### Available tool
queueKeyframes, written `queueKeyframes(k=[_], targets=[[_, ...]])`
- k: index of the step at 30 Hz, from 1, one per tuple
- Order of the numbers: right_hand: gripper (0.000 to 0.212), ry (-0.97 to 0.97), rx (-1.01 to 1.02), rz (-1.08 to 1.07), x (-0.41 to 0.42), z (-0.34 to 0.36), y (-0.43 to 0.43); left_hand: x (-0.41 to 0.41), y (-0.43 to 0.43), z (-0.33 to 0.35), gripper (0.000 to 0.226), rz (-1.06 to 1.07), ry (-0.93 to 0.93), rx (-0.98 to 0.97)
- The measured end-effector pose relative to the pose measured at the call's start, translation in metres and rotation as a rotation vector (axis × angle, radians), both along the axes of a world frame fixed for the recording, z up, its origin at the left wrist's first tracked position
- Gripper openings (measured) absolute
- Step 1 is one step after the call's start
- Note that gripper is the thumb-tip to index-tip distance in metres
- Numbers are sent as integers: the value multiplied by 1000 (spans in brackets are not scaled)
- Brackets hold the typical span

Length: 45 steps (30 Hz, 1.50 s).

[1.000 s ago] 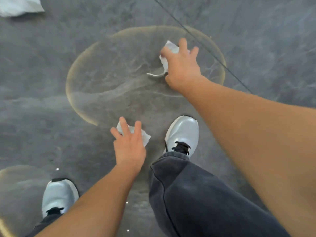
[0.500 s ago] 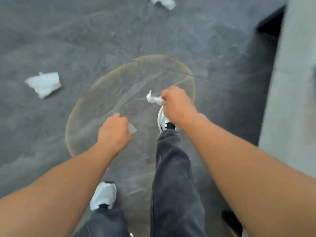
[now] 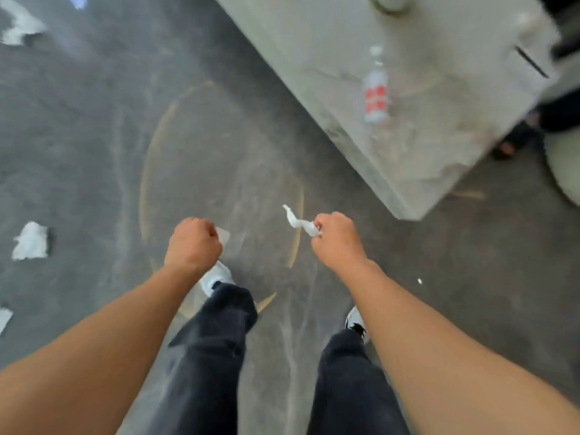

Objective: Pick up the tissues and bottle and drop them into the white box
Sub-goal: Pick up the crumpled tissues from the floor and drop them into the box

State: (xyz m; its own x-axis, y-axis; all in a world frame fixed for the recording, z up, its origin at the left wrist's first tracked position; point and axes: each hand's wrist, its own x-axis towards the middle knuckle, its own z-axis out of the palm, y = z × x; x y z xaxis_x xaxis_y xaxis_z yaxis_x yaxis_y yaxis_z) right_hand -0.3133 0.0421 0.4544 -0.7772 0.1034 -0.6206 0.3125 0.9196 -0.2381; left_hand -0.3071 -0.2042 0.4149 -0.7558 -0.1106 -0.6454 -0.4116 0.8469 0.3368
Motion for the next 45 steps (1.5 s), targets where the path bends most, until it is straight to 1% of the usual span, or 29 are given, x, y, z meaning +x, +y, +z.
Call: queueKeyframes(k=[4, 8, 10, 13, 17, 21, 25, 27, 29, 33, 34, 35, 36, 37, 38, 39, 42, 45], targets=[[21, 30, -20, -211, 79, 6, 110, 37, 134, 3, 17, -247, -21, -3], [17, 73, -65, -426, 178, 4, 223, 97, 288, 0, 17, -402, 14, 37], [17, 103, -86, -561, 239, -1, 284, 138, 372, -8, 18, -523, 3, 45], [19, 144, -81, -769, 338, -10, 371, 213, 486, -20, 17, -772, -16, 48], [23, 94, 20, -1067, 485, -18, 480, 325, 620, -32, 19, -1107, -11, 66], [21, 66, 60, -1343, 623, -24, 554, 430, 730, -38, 20, -1357, -52, 92], [25, 7, 72, -1547, 719, -26, 583, 520, 814, -40, 19, -1542, -70, 139], [23, -9, 82, -1639, 749, -33, 586, 555, 845, -44, 17, -1633, -37, 171], [23, -25, 57, -1723, 764, -46, 584, 578, 864, -52, 17, -1672, -15, 190], [26, -8, -19, -2068, 768, -89, 581, 598, 887, -86, 18, -1704, -60, 193], [27, -9, -40, -2124, 765, -104, 582, 600, 893, -100, 18, -1707, -75, 199], [24, -6, -61, -2153, 761, -122, 583, 600, 899, -116, 18, -1716, -83, 196], [14, -12, -66, -2181, 758, -139, 584, 601, 904, -132, 18, -1723, -92, 192], [10, -1, -53, -2231, 756, -166, 590, 607, 915, -157, 19, -1751, -107, 206], [16, 1, -40, -2279, 754, -191, 595, 611, 925, -180, 20, -1783, -122, 207], [18, -3, -42, -2289, 752, -196, 601, 611, 930, -187, 21, -1805, -128, 205], [12, 32, -10, -2361, 749, -242, 627, 614, 957, -233, 29, -1875, -187, 212], [11, 58, 28, -2434, 748, -284, 649, 607, 977, -278, 35, -1976, -170, 216]])
